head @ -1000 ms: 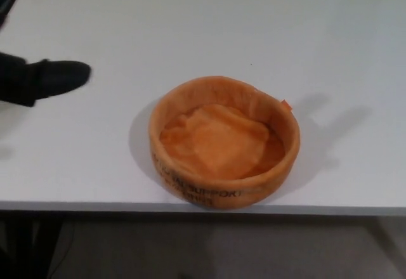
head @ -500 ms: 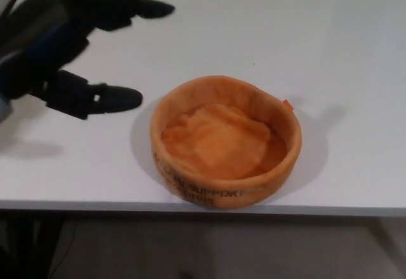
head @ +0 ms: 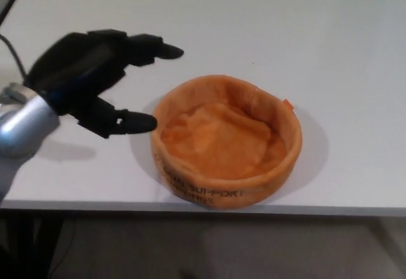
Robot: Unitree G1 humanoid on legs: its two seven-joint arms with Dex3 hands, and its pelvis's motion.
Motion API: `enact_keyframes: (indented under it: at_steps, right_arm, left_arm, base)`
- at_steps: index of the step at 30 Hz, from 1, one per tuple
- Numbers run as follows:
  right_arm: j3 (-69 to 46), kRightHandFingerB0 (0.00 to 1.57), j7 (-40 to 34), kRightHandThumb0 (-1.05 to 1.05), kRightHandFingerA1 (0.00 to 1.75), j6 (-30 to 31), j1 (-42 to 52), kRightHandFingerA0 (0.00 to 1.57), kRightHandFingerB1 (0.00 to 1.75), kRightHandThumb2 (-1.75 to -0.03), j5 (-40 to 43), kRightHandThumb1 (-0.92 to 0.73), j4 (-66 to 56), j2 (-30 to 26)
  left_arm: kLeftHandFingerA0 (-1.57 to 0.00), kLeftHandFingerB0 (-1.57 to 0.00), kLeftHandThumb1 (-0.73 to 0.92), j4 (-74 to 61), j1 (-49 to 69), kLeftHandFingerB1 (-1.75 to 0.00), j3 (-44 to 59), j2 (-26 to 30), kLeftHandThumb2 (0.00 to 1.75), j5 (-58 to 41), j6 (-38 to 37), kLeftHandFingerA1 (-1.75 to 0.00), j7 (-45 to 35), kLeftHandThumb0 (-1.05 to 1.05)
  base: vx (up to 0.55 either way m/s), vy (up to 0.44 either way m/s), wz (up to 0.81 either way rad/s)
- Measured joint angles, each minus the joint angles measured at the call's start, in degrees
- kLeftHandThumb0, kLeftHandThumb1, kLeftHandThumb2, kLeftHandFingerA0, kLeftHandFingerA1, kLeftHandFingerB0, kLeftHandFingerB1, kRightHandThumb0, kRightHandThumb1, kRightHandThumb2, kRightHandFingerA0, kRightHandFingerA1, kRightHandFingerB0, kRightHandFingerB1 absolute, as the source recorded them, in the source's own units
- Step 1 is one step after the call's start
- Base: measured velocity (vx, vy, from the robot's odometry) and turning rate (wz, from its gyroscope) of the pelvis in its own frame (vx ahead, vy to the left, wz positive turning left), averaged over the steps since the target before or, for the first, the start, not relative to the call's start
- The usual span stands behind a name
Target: A soft plate is kept in the center of the table close to the robot and the robot uses its left hand to pick up the plate, turns it upside down and places it back on the table
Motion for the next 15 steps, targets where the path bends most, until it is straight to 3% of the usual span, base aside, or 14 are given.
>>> enact_keyframes:
  at_steps: [2, 3, 4, 5, 6, 7, 8, 10, 14, 15]
  right_arm:
    - [0.02, 0.26, -0.01, -0.6, 0.6, -0.14, 0.18, 0.45, 0.48, -1.02, 0.01, -0.7, -0.07, 0.08]
    - [0.02, 0.34, -0.01, -0.58, 0.49, -0.15, 0.32, 0.51, 0.31, -0.66, 0.04, -0.87, -0.19, 0.15]
    - [0.04, 0.34, -0.01, -0.58, 0.49, -0.15, 0.53, 0.51, 0.31, -0.66, 0.07, -0.87, -0.34, 0.2]
    - [0.04, 0.34, -0.01, -0.58, 0.49, -0.15, 0.61, 0.51, 0.31, -0.67, 0.08, -0.87, -0.43, 0.21]
    - [0.04, 0.34, -0.02, -0.58, 0.49, -0.15, 0.67, 0.51, 0.31, -0.67, 0.08, -0.88, -0.49, 0.21]
    - [0.04, 0.34, -0.02, -0.58, 0.49, -0.16, 0.66, 0.51, 0.31, -0.67, 0.07, -0.88, -0.5, 0.21]
    - [0.03, 0.27, -0.04, -0.59, 0.6, -0.18, 0.64, 0.45, 0.48, -1.03, 0.07, -0.72, -0.58, 0.2]
    - [0.01, 0.26, -0.03, -0.6, 0.59, -0.18, 0.63, 0.45, 0.47, -1.02, 0.12, -0.72, -0.73, 0.2]
    - [0.02, 0.26, -0.1, -0.59, 0.59, -0.16, 0.53, 0.45, 0.48, -1.02, 0.08, -0.71, -1.05, 0.18]
    - [0.05, 0.34, -0.1, -0.57, 0.48, -0.14, 0.41, 0.52, 0.31, -0.66, 0.08, -0.87, -1.19, 0.19]
  left_arm:
    - [-0.33, -0.27, 0.51, 0.41, -0.17, -0.38, -1.16, -1.33, 0.97, 1.02, 0.0, -0.46, 0.47, -1.02]
    - [-0.42, -0.37, 0.67, 0.62, -0.22, -0.33, -1.7, -1.84, 0.62, 1.48, 0.02, -0.38, 0.69, -1.02]
    - [-0.42, -0.37, 0.67, 0.93, -0.24, -0.33, -2.65, -2.75, 0.62, 2.11, 0.02, -0.38, 0.92, -1.02]
    - [-0.36, -0.33, 0.52, 1.15, -0.23, -0.41, -3.21, -3.37, 0.96, 2.6, 0.02, -0.46, 1.05, -0.99]
    - [-0.4, -0.35, 0.57, 1.42, -0.24, -0.35, -4.18, -4.2, 0.72, 3.32, 0.05, -0.4, 1.34, -1.04]
    - [-0.4, -0.35, 0.57, 1.54, -0.23, -0.35, -4.77, -4.7, 0.72, 3.82, 0.05, -0.4, 1.47, -1.04]
    - [-0.42, -0.36, 0.68, 1.66, -0.2, -0.32, -5.7, -5.61, 0.62, 4.66, 0.07, -0.37, 1.6, -1.01]
    - [-0.36, -0.33, 0.52, 1.86, -0.21, -0.42, -6.86, -6.49, 0.95, 5.72, 0.09, -0.45, 1.8, -0.97]
    - [-0.38, -0.33, 0.53, 3.22, -0.5, -0.42, -8.96, -8.19, 0.96, 8.1, 0.15, -0.46, 2.31, -0.98]
    - [-0.42, -0.35, 0.68, 3.66, -0.59, -0.31, -9.33, -8.39, 0.64, 8.64, 0.15, -0.38, 2.52, -0.99]
  base:
    - [0.0, 0.0, 0.0]
    - [0.0, 0.0, 0.0]
    - [0.0, 0.0, 0.0]
    - [0.0, 0.0, 0.0]
    - [0.0, 0.0, 0.0]
    - [0.0, 0.0, 0.0]
    - [0.0, 0.0, 0.0]
    - [0.0, 0.0, 0.0]
    - [0.0, 0.0, 0.0]
    - [0.0, 0.0, 0.0]
